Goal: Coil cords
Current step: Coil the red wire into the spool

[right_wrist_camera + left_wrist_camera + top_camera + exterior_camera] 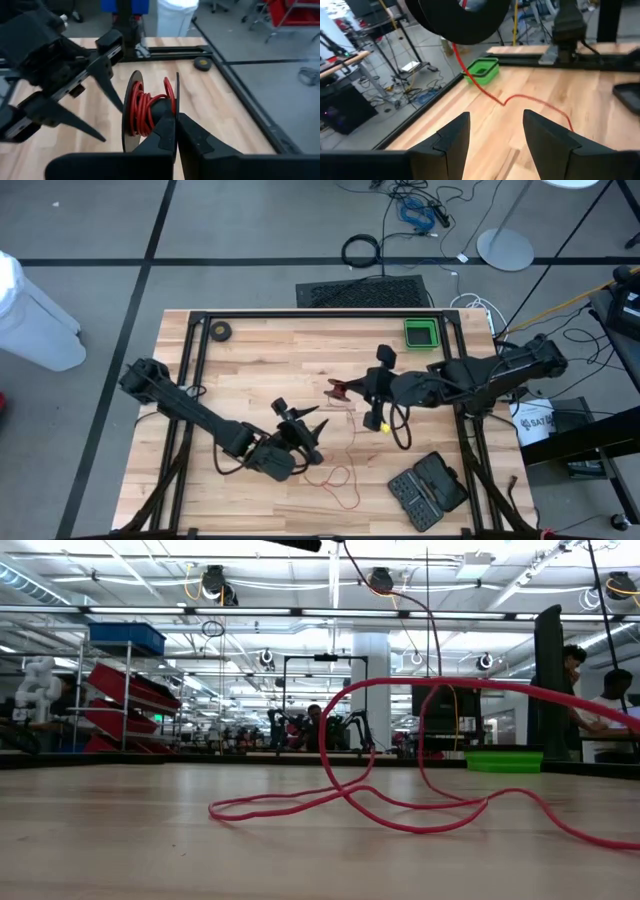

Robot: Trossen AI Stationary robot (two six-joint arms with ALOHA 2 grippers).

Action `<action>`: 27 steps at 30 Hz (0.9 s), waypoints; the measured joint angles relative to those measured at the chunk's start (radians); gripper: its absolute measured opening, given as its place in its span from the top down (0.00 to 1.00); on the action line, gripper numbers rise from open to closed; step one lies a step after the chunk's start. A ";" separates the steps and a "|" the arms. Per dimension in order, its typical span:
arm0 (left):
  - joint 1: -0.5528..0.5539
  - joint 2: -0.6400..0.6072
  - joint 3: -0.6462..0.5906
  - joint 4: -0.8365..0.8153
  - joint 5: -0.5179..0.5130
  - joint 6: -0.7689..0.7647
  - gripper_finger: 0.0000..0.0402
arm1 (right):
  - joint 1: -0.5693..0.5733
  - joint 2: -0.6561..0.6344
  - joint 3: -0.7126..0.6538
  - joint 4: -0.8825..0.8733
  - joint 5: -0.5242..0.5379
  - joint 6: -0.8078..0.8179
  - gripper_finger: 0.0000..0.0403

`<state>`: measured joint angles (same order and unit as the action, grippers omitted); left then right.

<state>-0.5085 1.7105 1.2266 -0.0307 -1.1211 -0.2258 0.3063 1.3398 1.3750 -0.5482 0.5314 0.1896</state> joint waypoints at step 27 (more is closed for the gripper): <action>0.092 0.260 0.000 0.735 0.391 0.223 0.52 | 0.232 -0.104 0.000 -0.037 0.372 -0.045 1.00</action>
<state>-0.4164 1.9704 1.2266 0.7039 -0.7303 -0.0028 0.5385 1.2362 1.3750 -0.5852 0.9029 0.1449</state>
